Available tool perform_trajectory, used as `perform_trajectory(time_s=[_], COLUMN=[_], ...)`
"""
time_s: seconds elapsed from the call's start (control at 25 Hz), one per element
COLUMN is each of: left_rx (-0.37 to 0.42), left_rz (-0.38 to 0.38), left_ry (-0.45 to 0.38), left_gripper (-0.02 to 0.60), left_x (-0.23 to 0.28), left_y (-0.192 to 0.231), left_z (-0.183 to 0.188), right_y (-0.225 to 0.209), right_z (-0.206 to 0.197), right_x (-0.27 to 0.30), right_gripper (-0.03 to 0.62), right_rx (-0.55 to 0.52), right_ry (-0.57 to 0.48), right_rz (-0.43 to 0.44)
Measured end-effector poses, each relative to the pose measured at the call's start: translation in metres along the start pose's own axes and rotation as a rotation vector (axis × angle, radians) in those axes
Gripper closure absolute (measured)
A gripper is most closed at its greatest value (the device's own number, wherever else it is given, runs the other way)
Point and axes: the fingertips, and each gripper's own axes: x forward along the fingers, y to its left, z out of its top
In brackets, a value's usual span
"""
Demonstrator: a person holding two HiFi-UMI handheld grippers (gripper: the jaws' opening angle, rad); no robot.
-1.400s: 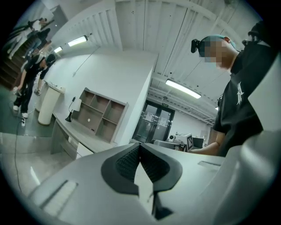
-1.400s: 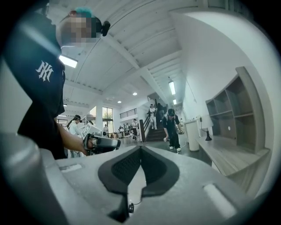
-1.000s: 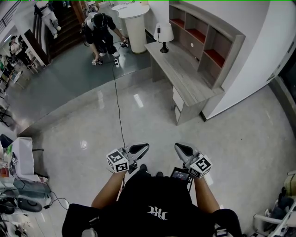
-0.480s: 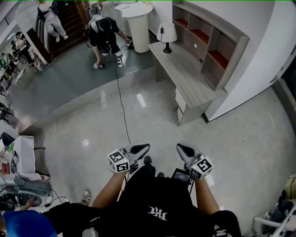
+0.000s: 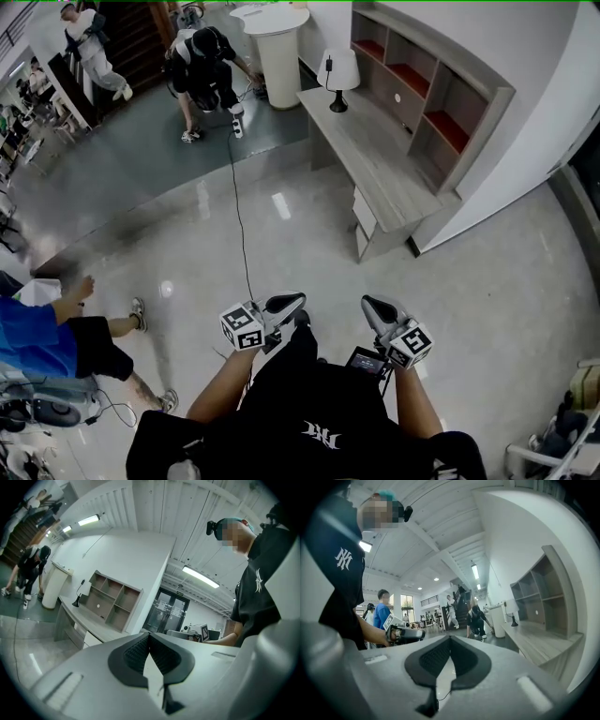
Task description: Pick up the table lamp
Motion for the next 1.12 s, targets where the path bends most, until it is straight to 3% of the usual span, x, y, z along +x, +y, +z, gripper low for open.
perform_trajectory(time_s=[0.36,0.68,0.92,1.12], left_rx=[-0.011,-0.005,0.004,-0.011], left_rz=[0.013,-0.001,-0.017,-0.006], left_ry=[-0.033,-0.069,-0.073,-0.083], left_gripper=[0.586,0.586,0.586,0.586], left_x=[0.014,0.021,0.021,0.025], left_y=[0.084,0.17,0.233,0.28], left_z=[0.038,0.094,0.127,0.143], right_y=[-0.049,-0.087,-0.117,-0.149], right_z=[0.016,0.059,0.075,0.072], right_x=[0.076,0.17,0.233,0.262], right_gripper=[0.594,0.592,0.592,0.592], right_rx=[-0.028,-0.041,-0.036,-0.048], right_ry=[0.029,0.004,-0.022,0.024], right_rz=[0.012,0.022,0.009,-0.035])
